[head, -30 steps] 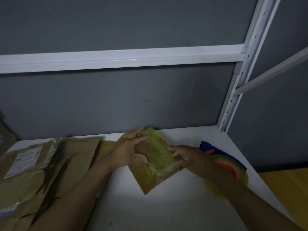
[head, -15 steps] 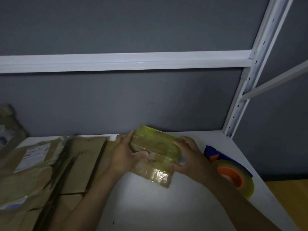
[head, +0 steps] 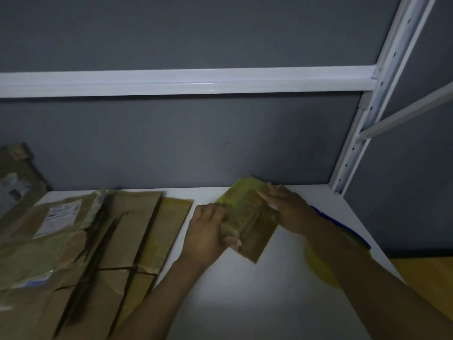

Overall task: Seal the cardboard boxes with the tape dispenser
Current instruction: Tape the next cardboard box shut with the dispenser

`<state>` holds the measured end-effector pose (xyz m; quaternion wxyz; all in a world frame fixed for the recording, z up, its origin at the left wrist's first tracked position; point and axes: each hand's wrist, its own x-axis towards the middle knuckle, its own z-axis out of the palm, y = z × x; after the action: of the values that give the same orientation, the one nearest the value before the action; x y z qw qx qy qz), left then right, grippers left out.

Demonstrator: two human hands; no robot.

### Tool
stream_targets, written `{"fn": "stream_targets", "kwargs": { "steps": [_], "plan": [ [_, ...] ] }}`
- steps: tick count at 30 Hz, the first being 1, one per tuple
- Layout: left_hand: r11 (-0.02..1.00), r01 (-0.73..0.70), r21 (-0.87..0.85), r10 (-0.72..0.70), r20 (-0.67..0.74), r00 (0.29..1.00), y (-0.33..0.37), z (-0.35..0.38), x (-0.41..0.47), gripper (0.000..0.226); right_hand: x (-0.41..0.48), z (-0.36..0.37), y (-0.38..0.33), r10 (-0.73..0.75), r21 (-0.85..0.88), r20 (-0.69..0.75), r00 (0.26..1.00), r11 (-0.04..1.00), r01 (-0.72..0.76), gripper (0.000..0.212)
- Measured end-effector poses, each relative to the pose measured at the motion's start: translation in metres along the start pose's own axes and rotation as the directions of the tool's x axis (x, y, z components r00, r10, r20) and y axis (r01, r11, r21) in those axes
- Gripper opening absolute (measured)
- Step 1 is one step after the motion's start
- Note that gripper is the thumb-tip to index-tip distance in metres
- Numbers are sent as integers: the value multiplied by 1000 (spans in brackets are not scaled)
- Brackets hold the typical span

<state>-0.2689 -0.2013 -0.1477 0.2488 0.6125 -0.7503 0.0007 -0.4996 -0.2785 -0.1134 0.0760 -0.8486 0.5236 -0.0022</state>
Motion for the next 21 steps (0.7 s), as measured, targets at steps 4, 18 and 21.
{"fn": "stream_targets", "kwargs": {
  "steps": [4, 18, 21],
  "plan": [
    [990, -7, 142, 21, -100, 995, 21, 10, 7, 65, -61, -5, 30, 270, 324, -71, 960, 917, -234, 75],
    [992, -119, -30, 105, -290, 951, 81, 13, 11, 42, -116, 2, 51, 476, 469, -243, 845, 820, -327, 25],
    [822, -24, -569, 21, -11, 1000, 119, -13, 8, 20, -113, -12, 30, 506, 648, -393, 768, 745, -160, 24]
  ]
}}
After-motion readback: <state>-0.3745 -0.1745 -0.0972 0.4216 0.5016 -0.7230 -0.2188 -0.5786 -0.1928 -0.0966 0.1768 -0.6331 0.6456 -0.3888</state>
